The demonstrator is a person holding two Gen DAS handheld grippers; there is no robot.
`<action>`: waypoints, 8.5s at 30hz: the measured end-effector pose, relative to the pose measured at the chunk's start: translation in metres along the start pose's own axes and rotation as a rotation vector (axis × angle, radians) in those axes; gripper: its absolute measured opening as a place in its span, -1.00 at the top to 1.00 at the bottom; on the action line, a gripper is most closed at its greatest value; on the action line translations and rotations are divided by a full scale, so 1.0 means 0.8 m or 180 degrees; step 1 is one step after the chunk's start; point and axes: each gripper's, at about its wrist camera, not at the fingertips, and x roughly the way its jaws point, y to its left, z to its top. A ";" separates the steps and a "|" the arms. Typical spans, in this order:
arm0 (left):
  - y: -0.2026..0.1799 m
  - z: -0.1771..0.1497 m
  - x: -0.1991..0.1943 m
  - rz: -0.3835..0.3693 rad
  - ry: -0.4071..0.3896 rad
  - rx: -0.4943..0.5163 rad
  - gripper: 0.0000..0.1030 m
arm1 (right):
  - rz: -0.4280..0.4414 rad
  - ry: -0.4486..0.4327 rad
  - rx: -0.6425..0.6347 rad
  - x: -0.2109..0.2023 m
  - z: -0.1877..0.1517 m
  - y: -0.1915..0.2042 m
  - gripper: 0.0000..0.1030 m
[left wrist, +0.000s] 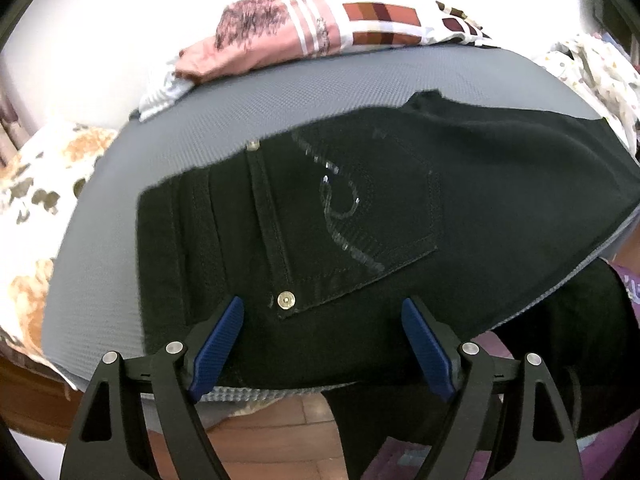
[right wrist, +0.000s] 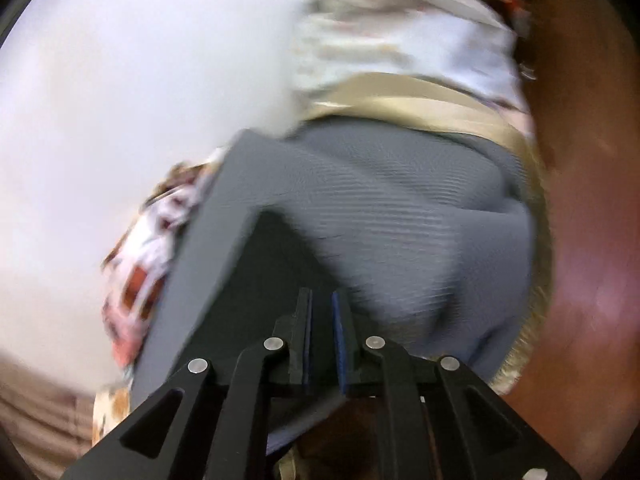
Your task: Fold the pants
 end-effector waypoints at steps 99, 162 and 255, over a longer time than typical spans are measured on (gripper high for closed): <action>0.147 0.004 -0.074 0.0655 -0.0232 -0.1317 -0.35 | 0.1390 0.1750 -0.2415 0.319 -0.253 0.428 -0.04; -0.014 0.024 0.016 -0.0610 0.0233 -0.0470 -0.41 | 0.0143 0.0581 0.0010 0.086 -0.021 0.009 0.80; 0.028 0.035 -0.008 -0.0473 0.0141 -0.0705 -0.48 | 0.0958 0.2050 -0.3484 0.186 -0.383 0.353 0.67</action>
